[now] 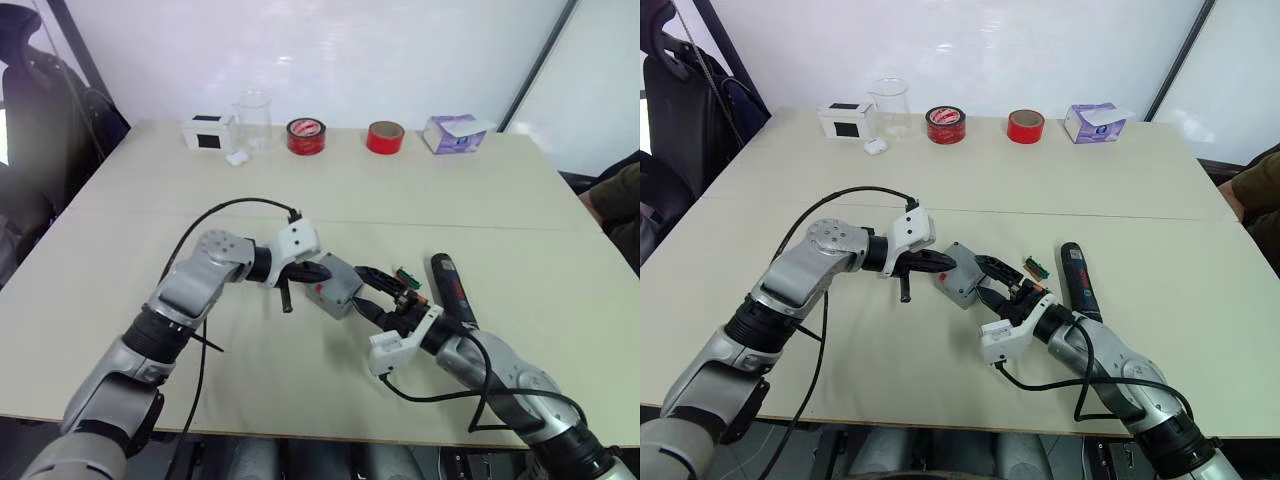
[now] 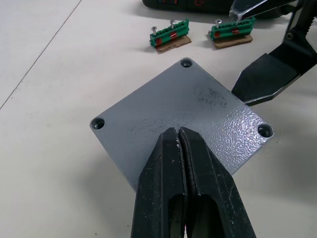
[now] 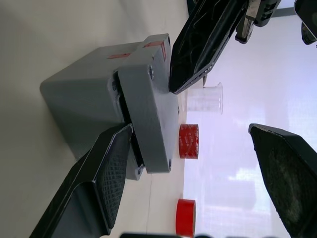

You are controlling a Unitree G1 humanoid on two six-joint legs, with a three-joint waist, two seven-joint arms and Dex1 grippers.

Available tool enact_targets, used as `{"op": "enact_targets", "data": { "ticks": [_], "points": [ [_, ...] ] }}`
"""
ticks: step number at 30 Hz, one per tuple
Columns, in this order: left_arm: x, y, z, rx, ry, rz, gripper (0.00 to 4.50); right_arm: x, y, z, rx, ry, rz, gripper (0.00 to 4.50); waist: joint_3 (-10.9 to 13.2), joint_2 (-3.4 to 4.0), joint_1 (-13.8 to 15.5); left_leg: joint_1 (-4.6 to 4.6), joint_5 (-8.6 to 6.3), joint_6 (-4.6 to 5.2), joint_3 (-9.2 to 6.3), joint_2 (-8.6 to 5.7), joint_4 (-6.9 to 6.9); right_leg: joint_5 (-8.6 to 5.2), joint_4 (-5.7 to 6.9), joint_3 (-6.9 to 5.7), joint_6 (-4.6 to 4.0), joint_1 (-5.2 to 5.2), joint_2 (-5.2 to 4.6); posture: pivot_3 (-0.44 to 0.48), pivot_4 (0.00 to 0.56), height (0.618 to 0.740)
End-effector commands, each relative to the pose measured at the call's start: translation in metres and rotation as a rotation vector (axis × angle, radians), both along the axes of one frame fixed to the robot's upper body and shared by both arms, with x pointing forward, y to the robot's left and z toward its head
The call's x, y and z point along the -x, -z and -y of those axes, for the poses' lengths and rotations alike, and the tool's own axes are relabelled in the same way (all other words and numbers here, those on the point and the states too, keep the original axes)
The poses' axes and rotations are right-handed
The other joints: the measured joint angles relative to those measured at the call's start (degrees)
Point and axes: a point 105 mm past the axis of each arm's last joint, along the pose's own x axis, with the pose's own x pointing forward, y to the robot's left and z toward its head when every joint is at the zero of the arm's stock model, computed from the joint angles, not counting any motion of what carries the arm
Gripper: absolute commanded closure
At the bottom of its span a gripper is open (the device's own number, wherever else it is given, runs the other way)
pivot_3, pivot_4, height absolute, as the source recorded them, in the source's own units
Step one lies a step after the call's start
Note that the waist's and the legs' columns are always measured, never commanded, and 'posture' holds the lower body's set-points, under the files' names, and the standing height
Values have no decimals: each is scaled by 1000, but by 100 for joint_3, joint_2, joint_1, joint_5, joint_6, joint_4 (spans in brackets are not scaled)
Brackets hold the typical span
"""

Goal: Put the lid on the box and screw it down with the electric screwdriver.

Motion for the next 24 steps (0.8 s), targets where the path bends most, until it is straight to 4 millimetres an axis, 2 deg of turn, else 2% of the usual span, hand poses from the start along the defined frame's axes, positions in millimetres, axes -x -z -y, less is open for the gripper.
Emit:
{"op": "enact_targets", "data": {
  "ticks": [1, 2, 6, 11, 12, 13, 16, 19, 22, 24],
  "points": [
    [2, 25, -6, -66, -30, -74, 4500, 4, -5, 4, -9, 0, 4, 616, 1, 2, -10, 0, 0, 0, 3, 0, -2, 0, 0, 3, 0, -4, 0, 0, 150, 740],
    [2, 26, -6, -67, -28, -72, 4500, 5, -5, 4, -12, 1, 3, 616, 1, 2, -11, 0, 0, 0, 3, 0, -4, 0, 0, 4, 0, -5, 0, 0, 150, 740],
    [3, 22, -4, -48, -9, -65, 4500, 7, -6, 4, -30, 2, -4, 1524, 1, 1, -11, -2, 0, 0, 5, 0, -10, -1, 0, 5, -1, -12, 1, 0, 150, 740],
    [4, 16, -4, -31, -10, -63, 4500, 6, -9, 2, -74, 16, -22, 3281, 2, 0, -10, -2, 0, 0, 6, 1, -21, -3, -1, 6, -3, -19, 1, 0, 150, 740],
    [3, 13, -5, -26, -14, -60, 4500, 5, -10, 3, -96, 25, -33, 3905, 2, 0, -9, -3, 0, 0, 6, 1, -24, -3, -1, 6, -4, -20, 1, 0, 150, 740],
    [2, 10, -5, -18, -18, -59, 4500, 5, -11, 3, -114, 33, -46, 4123, 2, 0, -9, -2, 0, 0, 6, 1, -26, -3, -1, 6, -4, -22, 1, 0, 150, 740],
    [-1, -9, -6, 52, -34, -60, 4500, 7, -15, 3, -231, 48, -121, 4123, 4, -2, -11, -3, 0, 0, 6, 1, -34, -4, -2, 6, -5, -26, 1, 0, 150, 740],
    [0, -43, -7, 205, -18, -71, 4500, 11, -19, 3, -443, 79, -301, 4123, 17, -2, -12, -8, 1, 0, 6, 4, -41, -5, -2, 6, -6, -35, 2, 0, 150, 740],
    [-2, -75, -20, 358, -34, -123, 4500, 13, -23, 4, -600, 107, -470, 4123, 28, -1, -18, -33, 1, 0, 3, 13, -45, -4, 2, 5, -5, -62, 6, 0, 150, 740],
    [-11, -82, -32, 393, -89, -124, 4500, 14, -22, 1, -654, 113, -571, 4123, 28, 0, -19, -48, 2, -1, 2, 12, -44, -3, 3, 4, -5, -76, 6, 0, 150, 740]
  ]
}}
